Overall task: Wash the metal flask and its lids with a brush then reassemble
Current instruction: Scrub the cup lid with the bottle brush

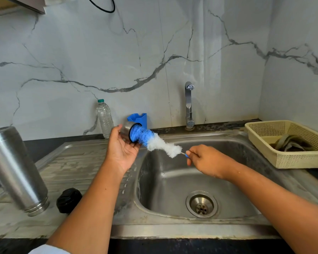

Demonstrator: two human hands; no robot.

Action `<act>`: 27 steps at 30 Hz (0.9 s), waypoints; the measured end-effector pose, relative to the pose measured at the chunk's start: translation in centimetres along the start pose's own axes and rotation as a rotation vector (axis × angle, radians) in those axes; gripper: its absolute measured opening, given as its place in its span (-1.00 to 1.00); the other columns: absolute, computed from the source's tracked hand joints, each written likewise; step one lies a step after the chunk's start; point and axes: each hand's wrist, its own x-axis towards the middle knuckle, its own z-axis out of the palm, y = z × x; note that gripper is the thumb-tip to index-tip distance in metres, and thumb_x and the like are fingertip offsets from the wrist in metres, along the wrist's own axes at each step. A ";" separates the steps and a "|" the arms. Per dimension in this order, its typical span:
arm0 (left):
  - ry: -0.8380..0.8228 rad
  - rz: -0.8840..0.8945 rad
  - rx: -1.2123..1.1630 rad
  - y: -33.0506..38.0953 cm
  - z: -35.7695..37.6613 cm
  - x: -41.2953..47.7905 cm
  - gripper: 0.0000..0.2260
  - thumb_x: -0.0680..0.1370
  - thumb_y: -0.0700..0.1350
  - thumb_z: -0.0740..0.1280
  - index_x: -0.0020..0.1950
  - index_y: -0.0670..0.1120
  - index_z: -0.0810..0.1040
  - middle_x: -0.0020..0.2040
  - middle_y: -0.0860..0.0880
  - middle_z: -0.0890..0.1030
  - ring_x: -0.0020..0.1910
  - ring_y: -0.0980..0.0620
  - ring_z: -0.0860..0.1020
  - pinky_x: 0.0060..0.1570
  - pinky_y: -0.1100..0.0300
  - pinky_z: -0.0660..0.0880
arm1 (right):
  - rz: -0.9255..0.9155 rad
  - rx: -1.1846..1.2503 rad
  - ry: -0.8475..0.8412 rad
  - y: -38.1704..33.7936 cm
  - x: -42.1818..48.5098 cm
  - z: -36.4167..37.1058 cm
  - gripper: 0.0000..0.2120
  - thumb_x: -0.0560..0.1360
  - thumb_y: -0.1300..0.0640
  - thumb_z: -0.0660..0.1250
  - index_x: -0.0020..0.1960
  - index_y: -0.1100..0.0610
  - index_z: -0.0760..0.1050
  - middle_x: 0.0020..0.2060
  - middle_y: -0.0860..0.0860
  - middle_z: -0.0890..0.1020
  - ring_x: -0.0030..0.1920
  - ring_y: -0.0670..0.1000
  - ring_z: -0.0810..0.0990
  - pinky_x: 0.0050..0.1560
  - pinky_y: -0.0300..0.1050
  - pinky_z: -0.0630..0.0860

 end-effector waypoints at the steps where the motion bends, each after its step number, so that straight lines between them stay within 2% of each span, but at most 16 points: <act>1: -0.001 0.006 0.048 0.0 0.1 0.0 -0.58 0.61 0.11 0.40 0.34 -0.13 0.52 0.23 -0.21 0.67 0.22 -0.14 0.67 0.29 -0.07 0.57 | -0.011 -0.016 -0.001 0.0 -0.1 0.1 -0.65 0.72 -0.02 0.12 -0.10 0.08 0.56 -0.38 -0.08 0.54 -0.41 -0.13 0.48 -0.34 -0.25 0.42; 3: 0.006 -0.002 0.153 -0.2 0.2 0.0 -0.51 0.58 0.17 0.40 0.39 -0.08 0.51 0.17 -0.18 0.72 0.16 -0.10 0.70 0.22 -0.04 0.61 | -0.037 -0.051 0.019 0.2 -0.3 0.1 -0.65 0.71 -0.05 0.11 -0.09 0.06 0.55 -0.32 -0.08 0.57 -0.33 -0.06 0.53 -0.26 -0.12 0.50; 7: 0.105 -0.032 0.191 -0.6 0.0 0.0 -0.51 0.57 0.09 0.44 0.42 -0.13 0.52 0.17 -0.18 0.71 0.15 -0.07 0.69 0.05 0.08 0.64 | -0.042 -0.098 0.101 1.0 -0.2 -0.4 -0.73 0.67 -0.15 0.19 -0.02 -0.09 0.62 -0.22 -0.05 0.66 -0.19 0.04 0.65 -0.09 0.07 0.64; 10: 0.146 -0.042 0.187 -0.6 0.2 -0.2 -0.53 0.56 0.06 0.47 0.38 -0.16 0.54 0.21 -0.20 0.68 0.17 -0.09 0.67 -0.03 0.10 0.64 | -0.028 0.002 0.159 1.1 -0.1 -0.8 -0.80 0.61 -0.07 0.37 0.19 -0.10 0.67 -0.02 -0.04 0.73 -0.01 0.00 0.68 0.08 -0.02 0.63; 14: 0.168 -0.054 0.185 -0.6 0.1 -0.5 -0.57 0.55 0.06 0.49 0.28 -0.17 0.55 0.19 -0.22 0.66 0.16 -0.12 0.66 0.00 0.06 0.64 | -0.012 0.028 0.252 1.6 0.2 -0.9 -0.80 0.55 0.02 0.47 0.17 -0.04 0.69 -0.04 -0.08 0.70 -0.07 -0.12 0.62 -0.01 -0.18 0.55; 17: 0.179 -0.045 0.183 -0.7 0.3 -0.4 -0.60 0.53 0.07 0.50 0.22 -0.15 0.54 0.16 -0.25 0.65 0.14 -0.13 0.66 0.02 0.03 0.64 | -0.056 -0.047 0.369 1.5 0.2 -1.1 -0.82 0.54 0.03 0.49 0.14 -0.04 0.70 -0.02 -0.07 0.71 -0.06 -0.06 0.63 0.03 -0.04 0.62; 19: 0.193 -0.042 0.172 -0.6 0.3 -0.3 -0.60 0.53 0.09 0.51 0.20 -0.13 0.53 0.16 -0.26 0.63 0.14 -0.14 0.66 0.04 0.01 0.64 | -0.164 -0.148 0.489 1.3 0.1 -1.1 -0.81 0.52 0.09 0.51 0.12 0.01 0.71 -0.02 -0.04 0.70 -0.03 0.00 0.63 0.03 -0.01 0.60; 22: 0.221 -0.057 0.192 -0.6 0.1 -0.2 -0.59 0.54 0.16 0.47 0.18 -0.13 0.54 0.14 -0.24 0.64 0.15 -0.13 0.65 0.12 0.01 0.62 | -0.318 -0.326 0.660 1.2 0.2 -1.0 -0.84 0.41 0.19 0.58 -0.02 0.07 0.73 -0.14 -0.01 0.72 -0.08 0.11 0.64 -0.06 0.04 0.58; 27: 0.160 -0.081 0.434 -1.4 -0.2 -0.3 -0.58 0.55 0.22 0.43 0.20 -0.09 0.60 0.06 -0.15 0.69 -0.01 -0.03 0.61 0.00 0.11 0.59 | -0.351 -0.457 0.724 1.5 0.8 -1.1 -0.90 0.41 0.16 0.58 -0.08 0.06 0.72 -0.22 0.00 0.68 -0.18 0.13 0.60 -0.17 0.04 0.53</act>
